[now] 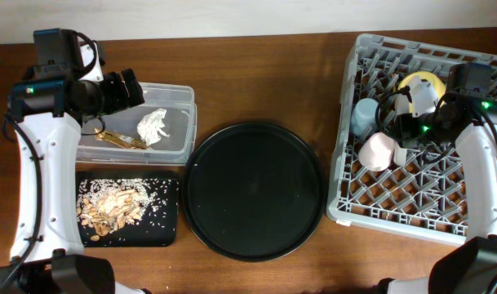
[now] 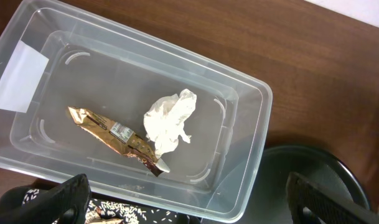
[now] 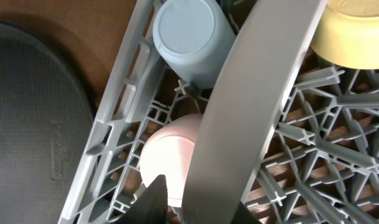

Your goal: Sort waste into correct bins and load items into the dishwasher rack

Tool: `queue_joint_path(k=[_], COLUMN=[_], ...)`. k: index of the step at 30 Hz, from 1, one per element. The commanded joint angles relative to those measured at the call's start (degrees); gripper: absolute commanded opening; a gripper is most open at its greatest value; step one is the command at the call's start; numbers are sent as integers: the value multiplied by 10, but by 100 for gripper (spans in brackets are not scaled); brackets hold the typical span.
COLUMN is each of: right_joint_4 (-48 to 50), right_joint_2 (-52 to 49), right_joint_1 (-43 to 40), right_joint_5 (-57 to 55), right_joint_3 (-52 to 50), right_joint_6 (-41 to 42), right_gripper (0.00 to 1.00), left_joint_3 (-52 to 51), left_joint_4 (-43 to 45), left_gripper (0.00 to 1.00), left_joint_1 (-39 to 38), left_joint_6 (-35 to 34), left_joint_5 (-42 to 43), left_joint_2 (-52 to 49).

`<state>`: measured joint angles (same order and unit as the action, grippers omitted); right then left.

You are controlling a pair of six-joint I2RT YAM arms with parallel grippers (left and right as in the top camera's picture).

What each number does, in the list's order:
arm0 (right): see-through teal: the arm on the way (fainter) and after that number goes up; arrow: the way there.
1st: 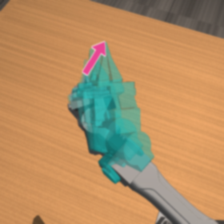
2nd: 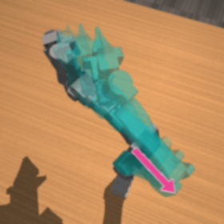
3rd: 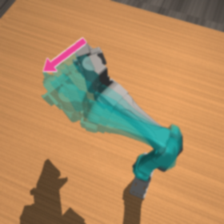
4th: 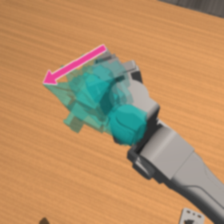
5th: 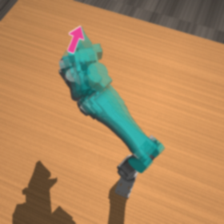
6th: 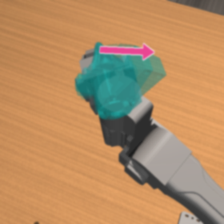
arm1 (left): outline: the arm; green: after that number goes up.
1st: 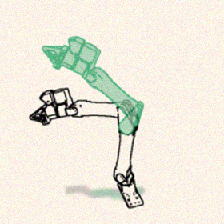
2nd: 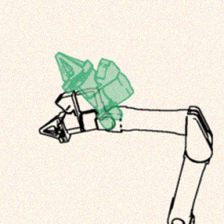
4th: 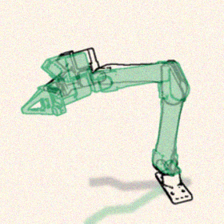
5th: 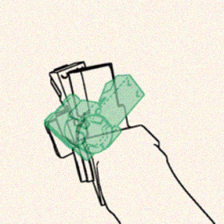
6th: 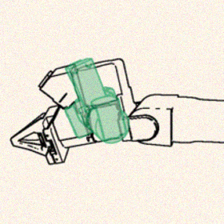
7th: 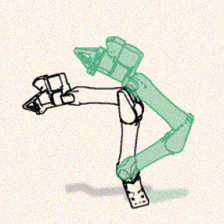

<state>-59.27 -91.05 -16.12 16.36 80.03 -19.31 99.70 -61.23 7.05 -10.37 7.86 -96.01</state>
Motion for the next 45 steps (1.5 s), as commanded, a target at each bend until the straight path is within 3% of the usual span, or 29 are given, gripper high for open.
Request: queue_joint_path(k=[1,3,4,8,12,14,15,19,22,24,27,28,40,43,45], right_joint_4=[1,2,2,-15,-96,-170,-188,-196,-178,-136,-51,-32,30,38,37], right_joint_2=[-3,-3,-3,0,4,9,14,12,-9,-25,-55,-64,-170,-189,-189], right_joint_1=[3,3,3,3,11,57,93,222,301,320,318,317,254,251,251], right_joint_5=[-5,-5,-5,-44,-58,-40,-46,-113,-233,-241,-246,-252,-291,-290,-289], right_joint_3=[1,1,5,82,231,305,312,288,235,191,122,106,79,79,79], right_joint_6=[3,3,11,44,127,169,206,318,429,438,438,439,462,462,462], right_gripper=[31,35,57,72,71,66,61,59,59,58,30,27,34,31,23], left_joint_3=[1,1,1,1,1,1,1,1,1,1,1,1,1,1,1], left_joint_4=[0,0,0,0,0,0,0,0,0,0,0,0,0,0,0], left_gripper=[99,99,99,99,99,99,99,99,99,99,99,99,99,99,99], left_joint_1=[2,2,2,2,2,2,2,2,2,2,2,2,2,2,2], left_joint_6=[-5,-5,-5,-5,-5,-5,-5,-5,-5,-5,-5,-5,-5,-5,-5], left_joint_5=[-2,-2,-2,-2,-2,-2,-2,-2,-2,-2,-2,-2,-2,-2,-2], left_joint_2=[1,1,1,1,1,1,1,1,1,1,1,1,1,1,1])
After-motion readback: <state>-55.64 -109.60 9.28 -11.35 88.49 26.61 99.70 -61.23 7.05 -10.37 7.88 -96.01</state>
